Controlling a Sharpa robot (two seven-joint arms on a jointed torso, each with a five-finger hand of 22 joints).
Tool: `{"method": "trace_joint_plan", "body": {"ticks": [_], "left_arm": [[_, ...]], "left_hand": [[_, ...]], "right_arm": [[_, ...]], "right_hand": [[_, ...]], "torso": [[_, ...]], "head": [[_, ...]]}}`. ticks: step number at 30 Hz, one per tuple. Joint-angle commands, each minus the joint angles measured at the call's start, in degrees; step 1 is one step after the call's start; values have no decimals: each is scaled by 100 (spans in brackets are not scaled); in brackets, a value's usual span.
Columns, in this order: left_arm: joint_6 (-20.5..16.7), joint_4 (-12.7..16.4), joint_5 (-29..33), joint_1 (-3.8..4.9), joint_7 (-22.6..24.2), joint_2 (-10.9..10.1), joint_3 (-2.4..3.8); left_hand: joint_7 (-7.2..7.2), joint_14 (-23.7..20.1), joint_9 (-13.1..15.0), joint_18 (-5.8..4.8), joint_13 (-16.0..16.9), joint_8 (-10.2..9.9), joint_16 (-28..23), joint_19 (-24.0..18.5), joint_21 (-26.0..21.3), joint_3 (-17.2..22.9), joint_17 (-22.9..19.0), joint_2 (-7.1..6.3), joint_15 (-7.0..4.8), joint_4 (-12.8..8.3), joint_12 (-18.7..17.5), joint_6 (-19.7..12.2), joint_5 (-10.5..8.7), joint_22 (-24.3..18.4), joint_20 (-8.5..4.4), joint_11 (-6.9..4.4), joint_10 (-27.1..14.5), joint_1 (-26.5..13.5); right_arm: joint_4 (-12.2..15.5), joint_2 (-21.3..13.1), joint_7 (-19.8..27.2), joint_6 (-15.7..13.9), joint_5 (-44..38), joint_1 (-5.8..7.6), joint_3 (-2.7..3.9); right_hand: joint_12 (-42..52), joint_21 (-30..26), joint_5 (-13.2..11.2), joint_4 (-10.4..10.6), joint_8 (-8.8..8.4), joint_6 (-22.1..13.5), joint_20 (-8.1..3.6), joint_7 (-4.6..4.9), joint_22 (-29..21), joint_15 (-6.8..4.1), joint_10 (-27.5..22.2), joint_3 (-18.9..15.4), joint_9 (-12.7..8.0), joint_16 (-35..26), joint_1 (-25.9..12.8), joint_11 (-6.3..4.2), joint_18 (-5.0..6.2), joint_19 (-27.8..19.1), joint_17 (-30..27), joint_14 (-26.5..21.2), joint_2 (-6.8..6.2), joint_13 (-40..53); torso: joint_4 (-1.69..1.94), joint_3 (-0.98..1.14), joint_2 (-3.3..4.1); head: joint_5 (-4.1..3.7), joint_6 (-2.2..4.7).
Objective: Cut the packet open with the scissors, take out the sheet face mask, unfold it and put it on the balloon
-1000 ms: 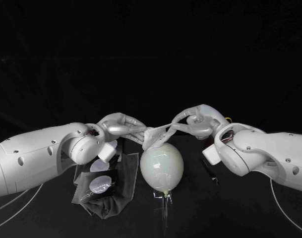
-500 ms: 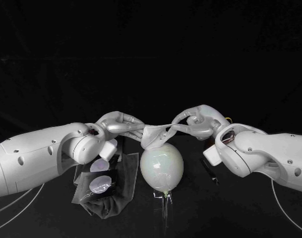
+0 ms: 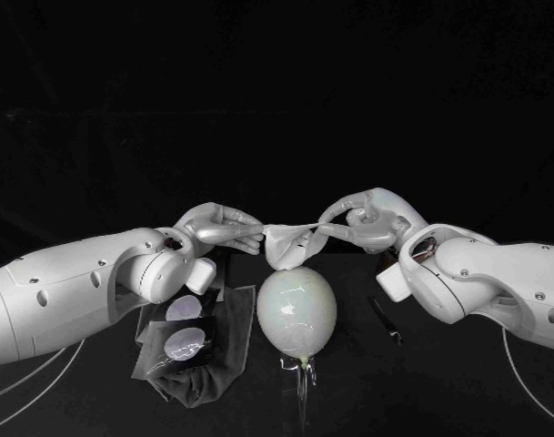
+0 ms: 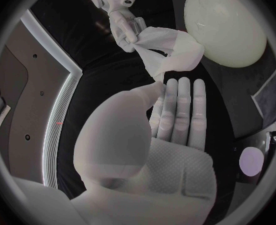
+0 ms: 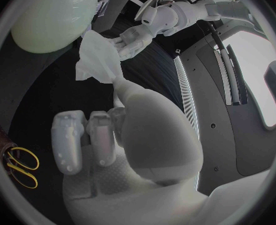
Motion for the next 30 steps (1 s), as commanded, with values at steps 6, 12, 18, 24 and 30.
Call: {"method": "trace_joint_plan", "body": {"ticks": [6,12,18,24,30], "left_arm": [[-131,-39,-220,45,144,40,34],[-158,-147,-270,59,187,88,48],[-220,-348,-295,64,250,167,52],[-238,-495,-327,66,284,251,53],[-261,-638,-377,67,328,357,54]], "left_hand": [[28,-54,430,5,46,63,84,-195,252,200,-49,-22,3,-131,42,-9,30,168,-33,16,30,-143],[33,-76,509,-16,86,63,141,-333,453,318,-88,-31,6,-198,57,-23,35,305,-43,20,16,-235],[34,-101,584,-28,125,64,195,-458,625,411,-124,-35,8,-255,72,-36,31,423,-46,22,1,-307],[36,-113,618,-30,143,62,219,-514,701,461,-142,-40,7,-285,78,-43,32,474,-47,23,-8,-329],[40,-129,666,-32,168,60,251,-588,807,536,-167,-43,8,-321,86,-51,32,546,-47,27,-20,-359]], "right_arm": [[-115,20,164,-12,-88,134,13],[-237,31,211,-27,-113,226,26],[-391,45,279,-61,-126,305,59],[-544,81,336,-103,-107,365,84],[-672,134,373,-122,-69,397,103]], "right_hand": [[-42,32,19,-18,18,28,-23,7,1510,-53,297,48,6,25,39,-148,-80,623,1510,606,29,962],[-42,32,20,-25,22,24,-24,8,1510,-53,297,62,8,25,34,-148,-80,623,1510,606,21,963],[-46,32,19,-33,28,21,-24,8,1510,-53,295,78,9,25,29,-148,-80,623,1510,606,11,960],[-42,32,19,-36,30,20,-24,9,1510,-53,298,86,10,25,27,-147,-80,623,1510,606,7,963],[-42,32,19,-36,30,20,-24,9,1510,-53,298,86,10,25,27,-147,-80,623,1510,606,7,963]], "torso": [[3,-2,-1],[3,-3,2],[4,0,8],[-1,0,8],[2,2,5]], "head": [[1,73],[1,121],[-18,159],[-14,182],[-23,211]]}}
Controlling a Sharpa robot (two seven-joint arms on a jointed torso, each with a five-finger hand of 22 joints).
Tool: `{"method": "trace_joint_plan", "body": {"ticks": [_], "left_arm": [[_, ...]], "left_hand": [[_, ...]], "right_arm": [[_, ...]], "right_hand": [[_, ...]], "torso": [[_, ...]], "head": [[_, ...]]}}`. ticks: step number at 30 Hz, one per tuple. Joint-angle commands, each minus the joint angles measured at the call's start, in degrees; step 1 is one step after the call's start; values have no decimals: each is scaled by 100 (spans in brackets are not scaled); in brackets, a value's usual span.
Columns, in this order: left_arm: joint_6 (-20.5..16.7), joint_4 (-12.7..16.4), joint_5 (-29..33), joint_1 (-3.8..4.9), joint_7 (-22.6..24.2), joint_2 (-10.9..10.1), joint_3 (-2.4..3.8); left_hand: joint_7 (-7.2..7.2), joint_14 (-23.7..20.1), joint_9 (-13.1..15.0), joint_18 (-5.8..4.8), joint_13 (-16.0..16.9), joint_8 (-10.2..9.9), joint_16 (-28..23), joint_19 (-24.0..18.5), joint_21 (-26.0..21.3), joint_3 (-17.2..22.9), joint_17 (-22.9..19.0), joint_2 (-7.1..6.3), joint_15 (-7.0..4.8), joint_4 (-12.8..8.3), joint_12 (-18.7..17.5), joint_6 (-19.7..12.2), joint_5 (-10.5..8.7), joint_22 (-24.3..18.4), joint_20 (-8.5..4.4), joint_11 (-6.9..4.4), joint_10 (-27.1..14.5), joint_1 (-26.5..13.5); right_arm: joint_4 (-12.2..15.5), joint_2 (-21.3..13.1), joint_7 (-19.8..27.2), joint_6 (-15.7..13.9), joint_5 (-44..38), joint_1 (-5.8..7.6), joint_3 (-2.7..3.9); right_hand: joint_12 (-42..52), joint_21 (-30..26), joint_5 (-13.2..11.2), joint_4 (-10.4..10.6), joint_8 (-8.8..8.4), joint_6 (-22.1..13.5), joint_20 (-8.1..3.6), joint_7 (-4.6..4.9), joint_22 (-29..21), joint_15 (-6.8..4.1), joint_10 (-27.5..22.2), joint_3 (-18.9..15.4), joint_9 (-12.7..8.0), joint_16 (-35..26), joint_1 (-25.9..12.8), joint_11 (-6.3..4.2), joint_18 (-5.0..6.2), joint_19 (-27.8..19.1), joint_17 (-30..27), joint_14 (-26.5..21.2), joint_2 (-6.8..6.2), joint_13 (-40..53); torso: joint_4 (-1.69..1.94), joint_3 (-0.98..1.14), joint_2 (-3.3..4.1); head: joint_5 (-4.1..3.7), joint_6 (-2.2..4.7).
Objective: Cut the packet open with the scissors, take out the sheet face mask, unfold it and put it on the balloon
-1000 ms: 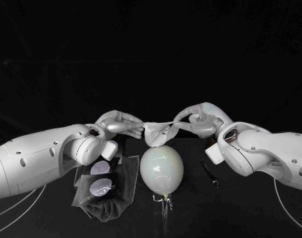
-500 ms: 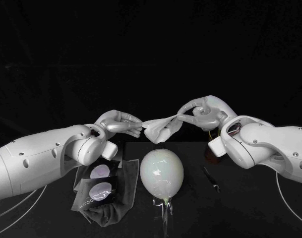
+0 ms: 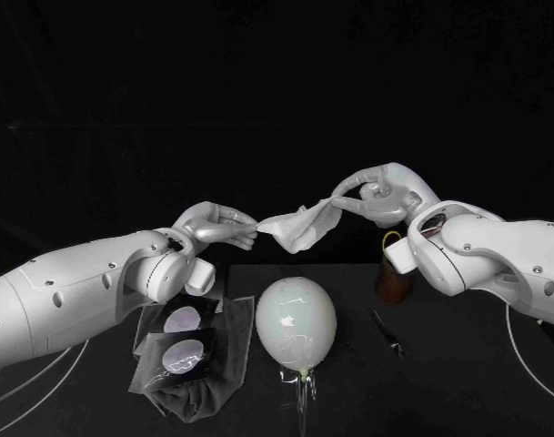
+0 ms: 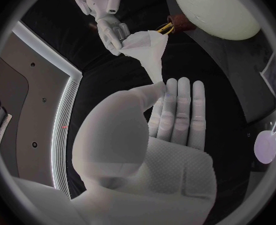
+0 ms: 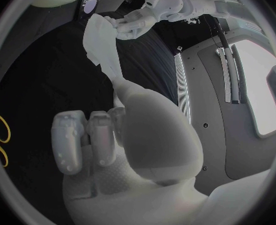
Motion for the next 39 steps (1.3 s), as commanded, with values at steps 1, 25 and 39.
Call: {"method": "trace_joint_plan", "body": {"ticks": [1,25,39], "left_arm": [[-59,-79,-80,12,163,70,10],[70,-1240,-503,0,358,762,5],[195,-1846,-639,-70,380,1102,-17]], "left_hand": [[34,-50,686,-31,17,48,41,-57,60,48,-15,-1,8,-6,22,-22,14,40,4,27,-22,-92],[42,-90,770,-30,56,38,88,-180,214,159,-61,-11,15,-56,30,-48,14,145,13,36,-55,-138],[45,-105,796,-30,70,33,102,-222,260,196,-76,-17,17,-78,32,-58,15,176,18,39,-68,-143]], "right_arm": [[-60,33,147,-44,-19,14,11],[-384,292,264,-114,152,77,82],[-465,444,312,-173,226,107,143]], "right_hand": [[-20,41,30,11,15,43,-25,5,1506,-52,297,39,4,24,25,-147,-80,625,1509,605,6,963],[-36,41,31,-11,30,34,-25,10,1506,-51,288,95,7,24,8,-145,-80,625,1509,605,-15,952],[-36,41,30,-23,37,28,-24,13,1506,-49,288,126,8,24,-2,-143,-80,625,1509,605,-23,952]], "torso": [[-1,1,-2],[-3,0,1],[-3,-2,2]], "head": [[-3,25],[-24,118],[-19,116]]}}
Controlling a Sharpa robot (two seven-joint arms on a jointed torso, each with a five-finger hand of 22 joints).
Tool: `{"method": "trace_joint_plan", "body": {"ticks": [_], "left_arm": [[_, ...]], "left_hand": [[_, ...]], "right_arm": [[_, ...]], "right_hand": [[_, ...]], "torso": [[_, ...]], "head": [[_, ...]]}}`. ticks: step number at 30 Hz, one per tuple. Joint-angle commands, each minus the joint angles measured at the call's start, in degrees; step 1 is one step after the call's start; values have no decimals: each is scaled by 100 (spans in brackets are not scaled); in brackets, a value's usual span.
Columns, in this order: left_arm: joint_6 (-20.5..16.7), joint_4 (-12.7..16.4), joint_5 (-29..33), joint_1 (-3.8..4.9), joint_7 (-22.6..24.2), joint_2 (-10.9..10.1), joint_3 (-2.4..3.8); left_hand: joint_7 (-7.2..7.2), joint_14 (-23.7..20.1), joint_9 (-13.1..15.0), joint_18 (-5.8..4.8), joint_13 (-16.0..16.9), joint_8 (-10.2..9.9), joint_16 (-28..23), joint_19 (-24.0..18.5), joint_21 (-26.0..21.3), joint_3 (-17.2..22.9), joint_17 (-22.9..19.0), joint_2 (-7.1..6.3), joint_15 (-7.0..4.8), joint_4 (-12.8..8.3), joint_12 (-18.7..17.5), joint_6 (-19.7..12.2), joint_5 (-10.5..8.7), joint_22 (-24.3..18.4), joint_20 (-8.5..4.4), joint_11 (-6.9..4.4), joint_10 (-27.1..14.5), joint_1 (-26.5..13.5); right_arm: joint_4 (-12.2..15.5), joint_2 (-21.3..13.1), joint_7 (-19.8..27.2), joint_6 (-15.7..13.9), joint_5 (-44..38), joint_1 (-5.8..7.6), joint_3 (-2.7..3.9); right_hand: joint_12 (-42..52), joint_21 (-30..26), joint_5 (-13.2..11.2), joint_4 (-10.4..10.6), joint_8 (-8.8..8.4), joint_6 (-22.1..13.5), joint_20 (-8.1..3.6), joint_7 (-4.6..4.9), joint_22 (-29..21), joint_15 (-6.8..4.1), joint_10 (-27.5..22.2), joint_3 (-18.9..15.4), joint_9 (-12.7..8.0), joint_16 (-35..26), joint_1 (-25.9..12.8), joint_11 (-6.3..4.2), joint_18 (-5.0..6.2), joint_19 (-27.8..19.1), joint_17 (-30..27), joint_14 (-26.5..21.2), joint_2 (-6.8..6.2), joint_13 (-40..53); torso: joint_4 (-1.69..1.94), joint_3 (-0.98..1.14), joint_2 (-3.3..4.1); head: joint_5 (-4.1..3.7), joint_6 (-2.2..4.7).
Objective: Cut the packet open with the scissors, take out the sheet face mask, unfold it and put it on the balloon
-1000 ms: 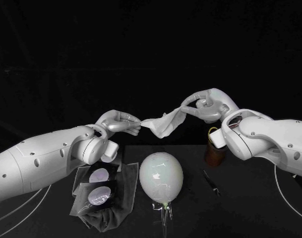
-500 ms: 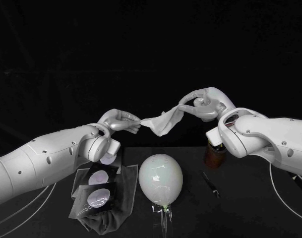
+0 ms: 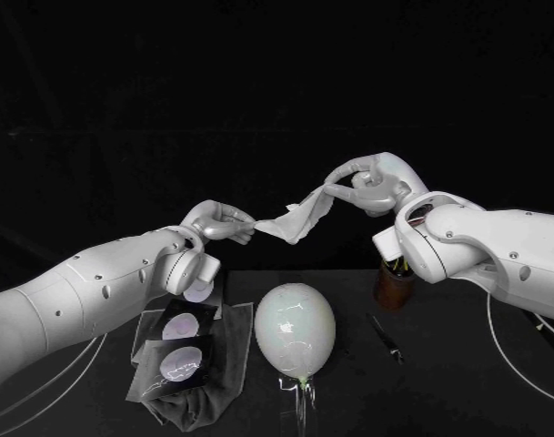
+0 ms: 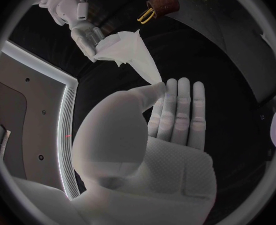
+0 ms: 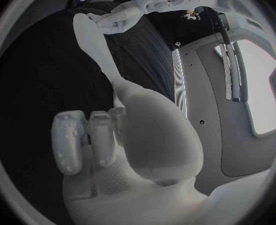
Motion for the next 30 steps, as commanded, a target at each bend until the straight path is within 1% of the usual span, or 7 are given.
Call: {"method": "trace_joint_plan", "body": {"ticks": [1,11,16,24,26,30], "left_arm": [[149,-97,-122,-15,110,78,0],[188,-365,-160,-79,116,274,-8],[212,-490,-313,-107,107,356,-13],[225,-790,-705,-220,124,526,-41],[230,-858,-784,-253,132,566,-44],[234,-949,-902,-306,141,621,-50]], "left_hand": [[37,-53,807,8,10,-13,39,-40,40,43,-10,19,0,2,34,6,19,17,10,1,-32,-37],[41,-68,830,7,22,-18,52,-78,76,72,-23,18,4,-7,36,-4,19,43,17,6,-44,-48],[41,-68,830,7,22,-18,52,-78,76,72,-23,18,4,-7,36,-4,19,43,17,6,-44,-48],[44,-81,848,8,32,-23,62,-106,106,94,-34,17,7,-18,37,-13,20,63,21,9,-56,-52],[46,-86,856,9,36,-25,67,-118,119,103,-38,16,8,-25,37,-16,20,72,22,11,-62,-53],[46,-86,856,9,36,-25,67,-118,119,103,-38,16,8,-25,37,-16,20,72,22,11,-62,-53]], "right_arm": [[-12,40,106,-46,21,13,14],[-18,148,112,-41,31,35,33],[-24,187,115,-52,33,47,42],[-82,281,116,-90,34,116,60],[-98,306,114,-93,36,131,62],[-116,338,111,-101,37,144,65]], "right_hand": [[-37,32,16,2,26,35,-13,14,1506,-39,288,53,6,25,-1,-142,-80,615,1508,595,-22,952],[-37,32,16,2,26,35,-13,14,1506,-39,288,53,6,25,-1,-142,-80,615,1508,595,-22,952],[-37,32,16,2,26,35,-13,14,1506,-39,288,53,6,25,-1,-142,-80,615,1508,595,-22,952],[-37,32,16,2,26,35,-13,14,1506,-39,288,53,6,25,-1,-142,-80,615,1508,595,-22,952],[-42,32,16,-15,36,26,-12,19,1506,-36,285,99,7,25,-18,-138,-80,615,1508,595,-33,949],[-42,32,16,-15,36,26,-12,19,1506,-36,285,99,7,25,-18,-138,-80,615,1508,595,-33,949]], "torso": [[0,0,-2],[1,1,-4],[2,1,-2],[-2,-1,-5],[0,0,-4],[4,1,-3]], "head": [[5,-4],[10,2],[-3,11],[-17,38],[-16,40],[-16,42]]}}
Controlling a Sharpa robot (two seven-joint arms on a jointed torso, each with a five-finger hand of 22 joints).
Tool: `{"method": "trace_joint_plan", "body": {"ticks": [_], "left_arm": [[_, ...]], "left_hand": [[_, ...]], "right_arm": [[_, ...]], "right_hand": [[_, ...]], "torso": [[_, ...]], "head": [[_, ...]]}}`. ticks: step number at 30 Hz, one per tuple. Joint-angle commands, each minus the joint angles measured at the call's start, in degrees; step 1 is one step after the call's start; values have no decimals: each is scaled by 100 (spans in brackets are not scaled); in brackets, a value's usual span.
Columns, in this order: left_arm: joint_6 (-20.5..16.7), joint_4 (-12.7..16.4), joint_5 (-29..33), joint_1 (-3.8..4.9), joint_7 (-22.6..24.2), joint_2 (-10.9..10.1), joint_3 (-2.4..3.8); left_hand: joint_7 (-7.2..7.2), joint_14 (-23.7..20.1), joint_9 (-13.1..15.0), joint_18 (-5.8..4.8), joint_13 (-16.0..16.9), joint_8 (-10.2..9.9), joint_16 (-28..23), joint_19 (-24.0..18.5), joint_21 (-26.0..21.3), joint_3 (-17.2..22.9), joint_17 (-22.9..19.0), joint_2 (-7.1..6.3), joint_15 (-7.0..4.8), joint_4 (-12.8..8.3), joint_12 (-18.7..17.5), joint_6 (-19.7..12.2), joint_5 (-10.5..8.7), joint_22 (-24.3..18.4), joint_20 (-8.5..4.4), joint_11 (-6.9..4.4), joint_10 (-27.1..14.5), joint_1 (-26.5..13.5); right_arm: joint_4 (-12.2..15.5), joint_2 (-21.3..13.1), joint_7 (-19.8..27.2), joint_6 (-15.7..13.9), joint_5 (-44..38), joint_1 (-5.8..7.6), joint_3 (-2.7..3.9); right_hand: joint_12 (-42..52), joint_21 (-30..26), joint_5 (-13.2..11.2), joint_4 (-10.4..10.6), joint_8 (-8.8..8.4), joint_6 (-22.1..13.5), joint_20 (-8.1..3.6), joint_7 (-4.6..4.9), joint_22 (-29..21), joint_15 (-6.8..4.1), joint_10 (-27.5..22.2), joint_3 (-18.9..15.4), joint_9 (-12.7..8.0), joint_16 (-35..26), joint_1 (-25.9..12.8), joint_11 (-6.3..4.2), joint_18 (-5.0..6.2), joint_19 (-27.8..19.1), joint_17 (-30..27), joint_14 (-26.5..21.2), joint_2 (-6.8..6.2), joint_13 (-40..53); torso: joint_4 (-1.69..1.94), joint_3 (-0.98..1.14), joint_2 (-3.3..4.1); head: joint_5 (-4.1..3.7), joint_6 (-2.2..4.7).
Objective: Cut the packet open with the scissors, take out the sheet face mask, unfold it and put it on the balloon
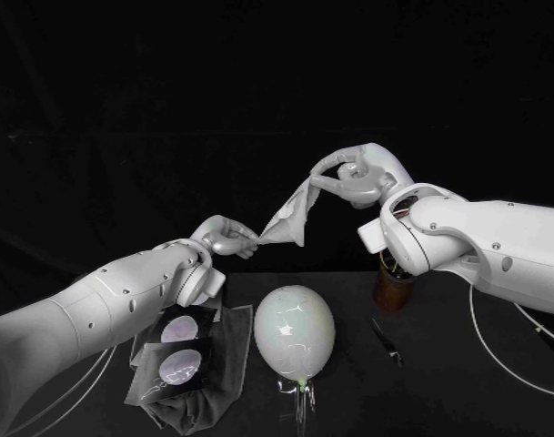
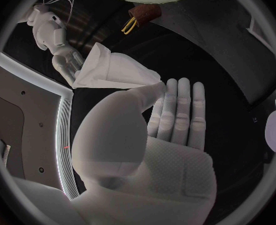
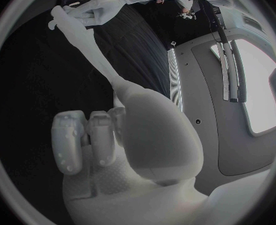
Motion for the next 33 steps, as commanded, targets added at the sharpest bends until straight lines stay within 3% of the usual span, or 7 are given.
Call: {"method": "trace_joint_plan", "body": {"ticks": [1,15,20,23,26,30,33], "left_arm": [[89,-60,-319,-32,102,47,0],[9,-164,-408,-136,139,142,-7],[-39,-103,-119,-142,266,105,-6],[-98,0,120,-144,386,31,5],[-132,158,435,-144,543,-99,23],[-195,424,918,-144,756,-334,40],[-274,706,1268,-143,893,-552,58]], "left_hand": [[16,-46,694,10,4,25,20,-50,33,48,-3,62,7,-2,19,-3,16,5,-5,-9,-41,-7],[28,-63,724,8,20,16,38,-91,80,65,-20,69,18,5,21,-20,13,36,8,1,-59,-38],[57,-66,741,3,12,-10,58,-100,86,-34,-27,80,52,132,-15,-86,6,39,37,33,-134,-179],[239,-207,626,1,-98,-322,70,-201,-53,-271,-33,-99,164,245,-246,-596,9,-43,107,207,-563,-330],[291,-353,563,-7,-136,-459,63,-260,-174,-417,-36,-295,229,296,-306,-793,1,-116,165,273,-708,-435],[301,-638,524,14,-150,-502,145,-337,-468,-561,-8,-374,288,401,-252,-785,14,-300,299,299,-775,-455],[252,-693,527,83,-89,-461,277,-278,-589,-637,31,-363,255,446,-73,-672,16,-388,359,237,-618,-416]], "right_arm": [[-18,25,73,-39,-12,15,10],[-80,108,23,-14,-11,31,17],[-129,136,-138,44,-80,33,17],[-161,153,-275,48,-166,34,16],[-203,176,-435,36,-284,34,15],[-284,233,-578,15,-393,35,13],[-372,304,-672,-42,-492,34,10]], "right_hand": [[-20,25,29,0,37,19,-22,-3,1505,-37,285,22,7,24,-9,-138,-80,624,1505,596,-24,949],[-28,25,30,-8,42,15,-21,-1,1505,-36,280,42,8,24,-18,-136,-80,624,1505,596,-31,943],[-24,25,30,-11,44,13,-21,0,1505,-35,283,48,8,24,-22,-135,-80,624,1505,596,-35,946],[-24,25,30,-11,44,13,-21,0,1505,-35,283,48,8,24,-22,-135,-80,624,1505,596,-35,946],[-19,25,30,-13,46,12,-20,1,1505,-35,286,54,9,24,-25,-135,-80,624,1505,596,-40,950],[-19,25,30,-13,46,12,-20,1,1505,-35,286,54,9,24,-25,-135,-80,624,1505,596,-40,950],[-16,25,29,-20,52,12,-20,2,1505,-34,289,67,10,24,-37,-134,-80,624,1505,596,-51,952]], "torso": [[4,0,1],[5,-1,-1],[5,-1,-6],[1,-3,-4],[-1,-6,-2],[10,0,1],[11,2,5]], "head": [[-3,2],[-12,5],[-40,7],[-57,16],[-59,20],[-66,20],[-66,19]]}}
